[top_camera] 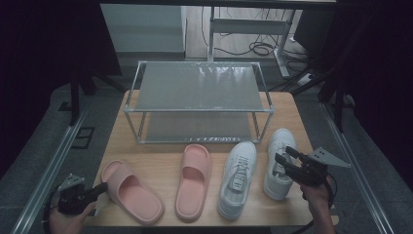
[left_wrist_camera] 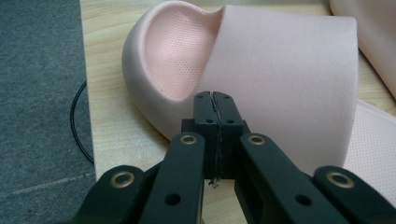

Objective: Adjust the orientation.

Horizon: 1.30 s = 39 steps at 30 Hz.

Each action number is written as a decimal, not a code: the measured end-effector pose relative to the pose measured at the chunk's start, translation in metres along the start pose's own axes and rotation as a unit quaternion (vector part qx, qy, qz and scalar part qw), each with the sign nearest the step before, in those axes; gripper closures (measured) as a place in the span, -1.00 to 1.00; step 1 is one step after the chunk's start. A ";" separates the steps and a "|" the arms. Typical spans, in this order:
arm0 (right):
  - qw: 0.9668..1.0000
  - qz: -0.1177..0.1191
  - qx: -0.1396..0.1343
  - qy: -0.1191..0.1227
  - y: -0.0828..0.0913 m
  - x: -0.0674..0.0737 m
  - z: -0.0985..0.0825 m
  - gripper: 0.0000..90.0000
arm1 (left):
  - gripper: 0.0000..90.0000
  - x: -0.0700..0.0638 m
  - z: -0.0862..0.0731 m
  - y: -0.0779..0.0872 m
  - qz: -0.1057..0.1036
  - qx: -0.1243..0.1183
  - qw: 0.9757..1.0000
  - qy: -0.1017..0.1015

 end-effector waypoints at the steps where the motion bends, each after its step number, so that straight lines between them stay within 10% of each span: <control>1: 1.000 -0.001 -0.002 0.000 0.001 0.000 0.000 0.00 | 1.00 0.000 0.000 0.000 0.000 0.000 1.000 -0.001; 39: 1.000 0.000 0.011 0.002 -0.004 -0.001 -0.004 -0.01 | 1.00 -0.026 0.045 -0.057 -0.016 0.014 0.999 -0.030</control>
Point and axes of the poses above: each handheld gripper's, and its own axes: y roughly backward along the jaws, z roughly out of its top, x roughly to its left, the point moved 1 cm from there along -y, roughly forward along the jaws, and after that the axes turned 12 degrees about y, right-handed, at the moved point
